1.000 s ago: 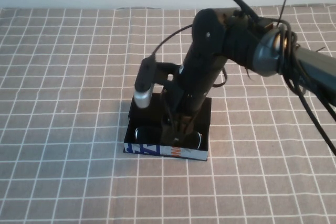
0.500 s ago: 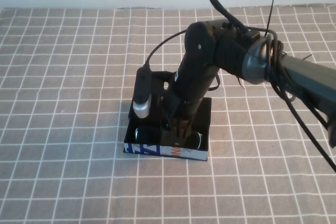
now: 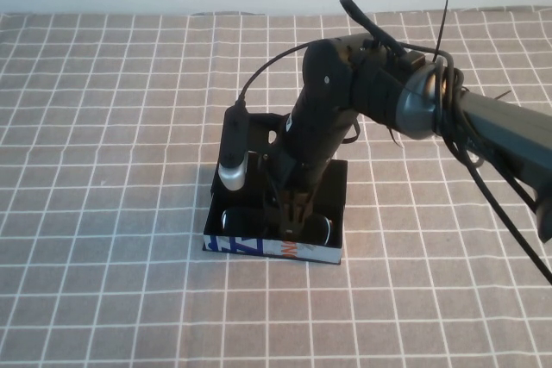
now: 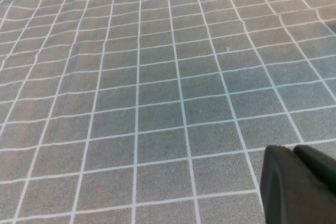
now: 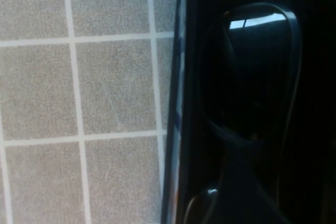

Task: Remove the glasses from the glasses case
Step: Pick up the glasses from the glasses case

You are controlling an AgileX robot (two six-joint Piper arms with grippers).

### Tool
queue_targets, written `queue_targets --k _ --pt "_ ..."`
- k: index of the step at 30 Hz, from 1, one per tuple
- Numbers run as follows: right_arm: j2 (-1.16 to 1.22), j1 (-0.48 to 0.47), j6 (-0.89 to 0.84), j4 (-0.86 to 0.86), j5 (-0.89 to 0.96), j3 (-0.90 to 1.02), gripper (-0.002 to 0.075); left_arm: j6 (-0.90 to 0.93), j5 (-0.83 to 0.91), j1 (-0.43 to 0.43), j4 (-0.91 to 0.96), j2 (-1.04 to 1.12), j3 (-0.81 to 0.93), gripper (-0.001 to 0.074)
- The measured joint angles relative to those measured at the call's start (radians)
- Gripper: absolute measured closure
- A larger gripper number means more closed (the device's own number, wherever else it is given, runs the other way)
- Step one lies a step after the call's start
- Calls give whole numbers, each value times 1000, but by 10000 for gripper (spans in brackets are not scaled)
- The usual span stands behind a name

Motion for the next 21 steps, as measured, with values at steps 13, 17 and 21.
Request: queue_targets --k 13,17,21 --pt "39 0 19 -23 -2 -1 413 0 0 0 0 0 0 739" --pt "46 0 19 -23 -2 -1 421 0 0 0 0 0 0 740" --pt "46 0 20 -25 -4 -1 505 0 0 0 0 0 0 739"
